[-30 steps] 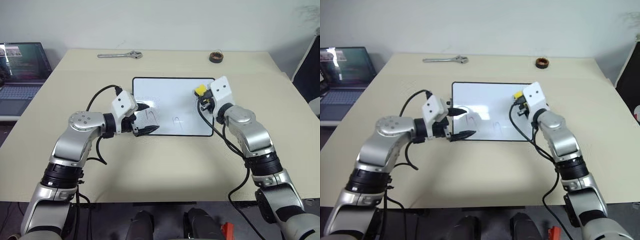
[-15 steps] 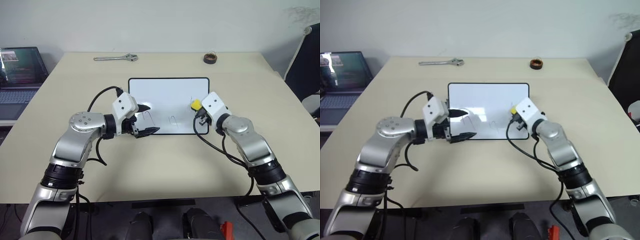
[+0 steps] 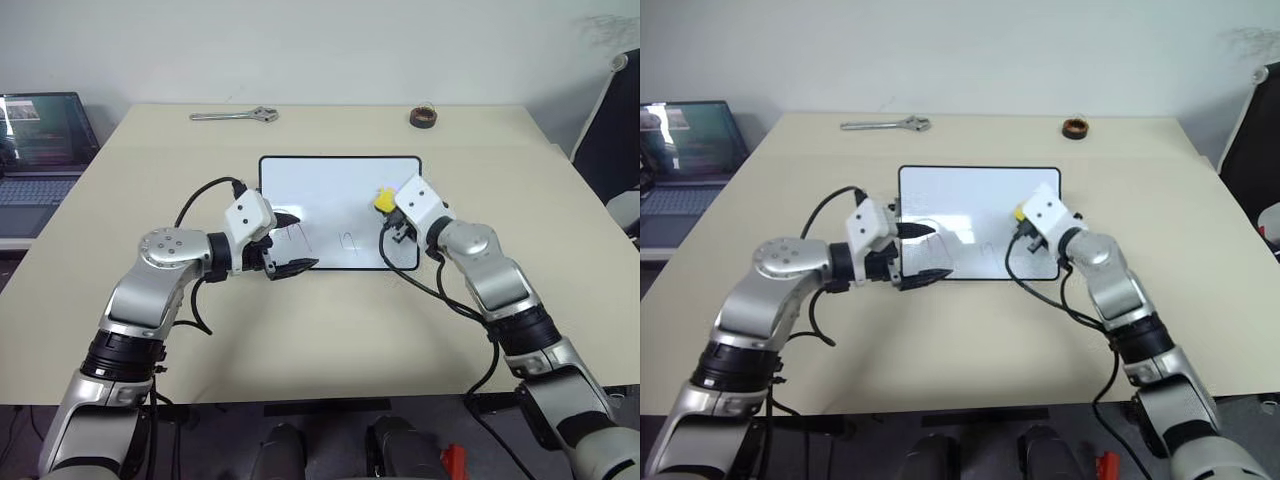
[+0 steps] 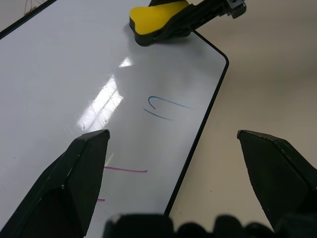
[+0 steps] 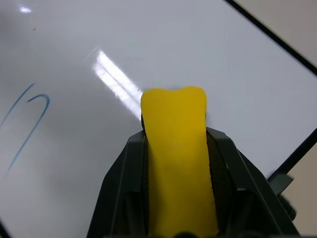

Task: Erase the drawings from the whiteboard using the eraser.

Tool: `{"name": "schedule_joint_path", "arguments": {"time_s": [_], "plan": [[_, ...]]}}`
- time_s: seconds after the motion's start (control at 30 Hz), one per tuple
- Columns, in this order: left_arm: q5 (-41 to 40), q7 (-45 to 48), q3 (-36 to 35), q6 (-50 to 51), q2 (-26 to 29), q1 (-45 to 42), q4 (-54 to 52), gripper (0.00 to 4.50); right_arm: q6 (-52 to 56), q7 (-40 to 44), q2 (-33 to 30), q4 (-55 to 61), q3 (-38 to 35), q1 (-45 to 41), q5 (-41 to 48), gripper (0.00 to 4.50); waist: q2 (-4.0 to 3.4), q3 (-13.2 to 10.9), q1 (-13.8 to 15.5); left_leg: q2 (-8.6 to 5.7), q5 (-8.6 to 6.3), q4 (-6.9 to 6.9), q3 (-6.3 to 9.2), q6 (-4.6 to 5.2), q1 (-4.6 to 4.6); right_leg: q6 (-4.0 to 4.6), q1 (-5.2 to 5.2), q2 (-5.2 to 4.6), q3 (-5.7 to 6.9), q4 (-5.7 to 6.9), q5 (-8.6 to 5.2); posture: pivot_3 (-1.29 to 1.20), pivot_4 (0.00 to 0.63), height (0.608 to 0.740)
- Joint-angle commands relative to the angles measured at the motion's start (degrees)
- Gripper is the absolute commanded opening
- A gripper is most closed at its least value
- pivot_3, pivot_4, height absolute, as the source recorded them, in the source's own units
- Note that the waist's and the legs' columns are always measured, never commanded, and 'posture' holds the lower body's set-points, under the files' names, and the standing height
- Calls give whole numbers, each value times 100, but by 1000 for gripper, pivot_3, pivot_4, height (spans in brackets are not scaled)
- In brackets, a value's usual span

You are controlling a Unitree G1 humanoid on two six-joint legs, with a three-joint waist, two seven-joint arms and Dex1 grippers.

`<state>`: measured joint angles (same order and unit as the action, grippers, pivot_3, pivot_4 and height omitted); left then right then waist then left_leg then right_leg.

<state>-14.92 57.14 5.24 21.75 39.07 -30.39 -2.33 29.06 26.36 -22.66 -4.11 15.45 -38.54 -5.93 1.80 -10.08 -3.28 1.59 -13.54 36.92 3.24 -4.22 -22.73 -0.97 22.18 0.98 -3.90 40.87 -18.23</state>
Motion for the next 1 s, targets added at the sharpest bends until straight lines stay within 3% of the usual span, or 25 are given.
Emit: {"name": "schedule_joint_path", "arguments": {"time_s": [0.03,0.13,0.4,0.8,1.0], "plan": [[6,28,-83,-140,30,-29,-92,4500,367,167,-131,36,-43,188,-49,1195,0,0,1,0,0,0,2,0,2,0,-3,0,1,0,0,0,150,740],[4,47,-69,-166,23,-31,-70,4500,405,330,-158,212,57,218,-68,1195,0,0,1,0,0,0,2,0,1,0,-4,1,3,-2,0,0,150,740],[9,102,-34,-223,-13,-29,-44,4500,-146,-575,73,-597,-271,-344,-427,1195,0,0,-17,3,0,0,-1,0,4,0,-1,1,-2,1,0,0,150,740],[19,135,-29,-261,-41,-34,2,4500,542,355,-402,344,-50,682,-291,1193,4,2,22,-1,0,-1,3,0,4,-1,-9,1,3,-5,-1,0,150,740],[22,138,-37,-266,-39,-46,25,4500,801,407,-339,689,-171,805,-162,1192,4,2,9,-1,0,-1,0,0,10,-3,-13,3,-1,-6,-2,0,150,740]]}}
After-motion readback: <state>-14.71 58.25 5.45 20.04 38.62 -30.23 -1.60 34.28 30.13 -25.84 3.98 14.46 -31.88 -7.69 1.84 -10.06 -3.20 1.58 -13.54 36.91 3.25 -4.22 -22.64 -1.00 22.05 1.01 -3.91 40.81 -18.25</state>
